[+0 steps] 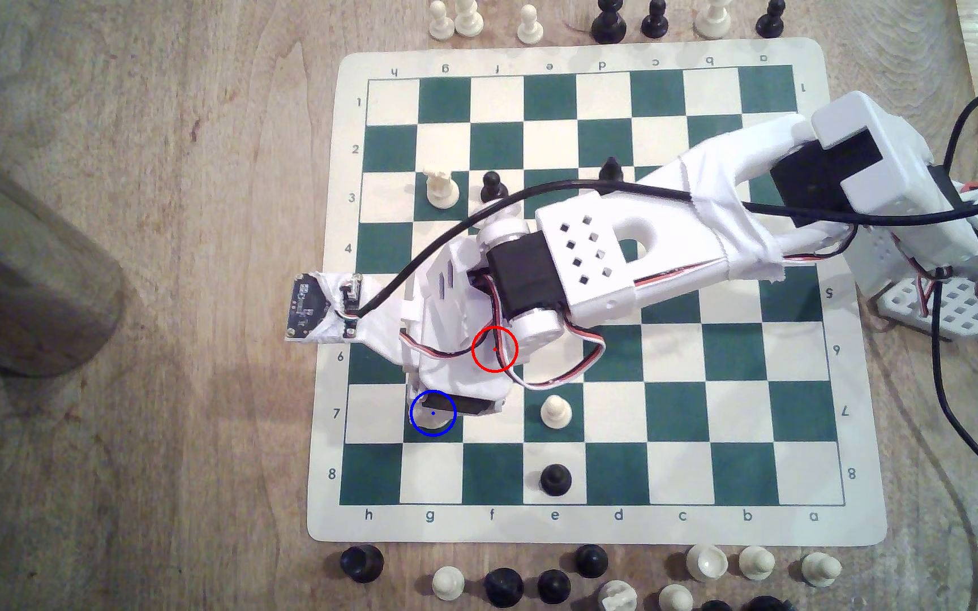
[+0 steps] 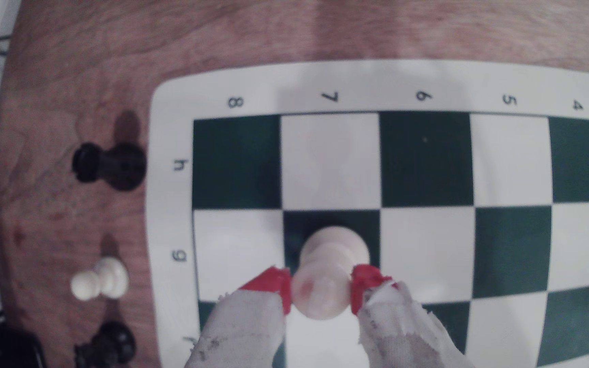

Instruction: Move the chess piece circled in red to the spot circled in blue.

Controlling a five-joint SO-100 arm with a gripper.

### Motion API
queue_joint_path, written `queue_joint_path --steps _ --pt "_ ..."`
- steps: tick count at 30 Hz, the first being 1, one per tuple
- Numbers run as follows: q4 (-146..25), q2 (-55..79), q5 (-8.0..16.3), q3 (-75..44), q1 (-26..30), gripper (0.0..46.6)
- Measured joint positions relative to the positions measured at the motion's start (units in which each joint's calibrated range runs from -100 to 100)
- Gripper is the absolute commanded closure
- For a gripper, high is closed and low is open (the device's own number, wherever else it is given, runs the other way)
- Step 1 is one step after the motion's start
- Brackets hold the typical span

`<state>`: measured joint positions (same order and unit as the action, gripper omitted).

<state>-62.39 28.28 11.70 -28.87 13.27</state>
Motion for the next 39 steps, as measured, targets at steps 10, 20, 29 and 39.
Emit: queue_joint_path --steps 10,20,29,39 --pt "0.8 0.0 0.0 0.0 0.0 46.4" --pt "1.27 2.09 0.0 -1.27 0.0 33.2" --pt "-1.12 2.09 -0.15 -1.27 0.0 23.3" --pt "-12.67 -1.68 -0.98 -1.27 2.06 23.4"
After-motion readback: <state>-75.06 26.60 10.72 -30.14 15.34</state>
